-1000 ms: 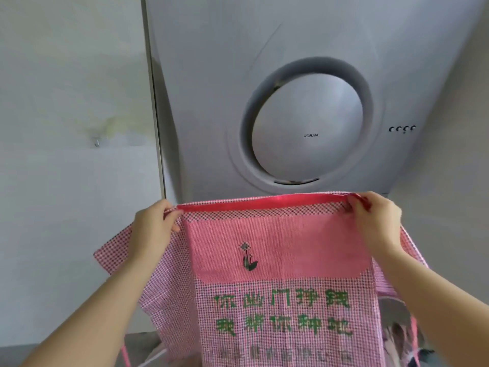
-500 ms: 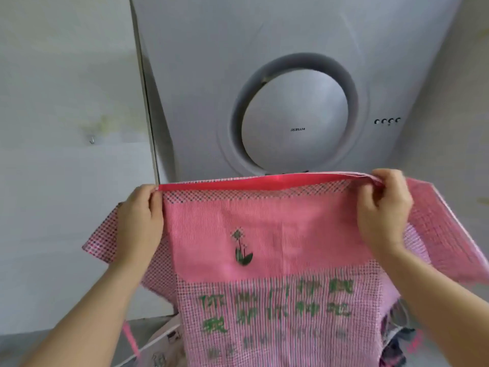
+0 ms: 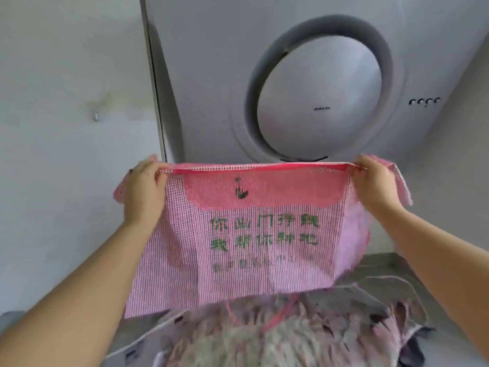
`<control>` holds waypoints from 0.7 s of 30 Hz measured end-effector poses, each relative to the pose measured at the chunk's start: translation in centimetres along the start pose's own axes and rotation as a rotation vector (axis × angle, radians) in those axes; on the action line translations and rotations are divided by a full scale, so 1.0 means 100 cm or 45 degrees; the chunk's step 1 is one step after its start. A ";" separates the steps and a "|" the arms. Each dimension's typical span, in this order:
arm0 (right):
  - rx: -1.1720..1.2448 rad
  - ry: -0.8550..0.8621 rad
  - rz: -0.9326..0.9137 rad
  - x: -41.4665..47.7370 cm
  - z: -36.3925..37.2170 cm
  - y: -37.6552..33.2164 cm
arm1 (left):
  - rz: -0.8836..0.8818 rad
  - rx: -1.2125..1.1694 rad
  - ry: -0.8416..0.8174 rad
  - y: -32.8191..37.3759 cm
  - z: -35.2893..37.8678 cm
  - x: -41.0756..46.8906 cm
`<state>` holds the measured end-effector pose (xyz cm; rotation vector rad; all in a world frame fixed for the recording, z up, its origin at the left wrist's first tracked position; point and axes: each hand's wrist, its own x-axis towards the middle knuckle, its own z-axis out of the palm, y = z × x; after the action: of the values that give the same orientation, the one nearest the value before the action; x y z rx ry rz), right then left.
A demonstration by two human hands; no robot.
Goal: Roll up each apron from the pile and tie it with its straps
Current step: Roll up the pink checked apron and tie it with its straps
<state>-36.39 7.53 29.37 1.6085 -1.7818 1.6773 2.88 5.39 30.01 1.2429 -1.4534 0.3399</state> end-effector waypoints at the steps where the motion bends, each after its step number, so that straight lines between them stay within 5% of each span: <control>1: 0.086 0.155 -0.072 -0.011 -0.001 0.001 | 0.033 -0.062 0.095 0.002 -0.005 -0.010; 4: 0.224 0.333 -0.131 -0.056 0.003 0.019 | 0.037 -0.180 0.247 -0.013 -0.005 -0.056; 7: 0.169 0.179 -0.089 -0.117 0.011 0.051 | 0.034 -0.152 0.142 -0.034 0.004 -0.122; 15: -0.368 -0.883 0.148 -0.280 0.043 0.167 | -0.507 0.099 -0.726 -0.120 0.022 -0.323; 21: -0.538 -1.275 0.344 -0.330 0.048 0.196 | -0.692 0.357 -1.244 -0.135 0.014 -0.387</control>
<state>-36.75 16.63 -8.17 2.2268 -2.6225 0.4062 5.58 17.83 -8.92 2.1298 -1.7870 -0.5329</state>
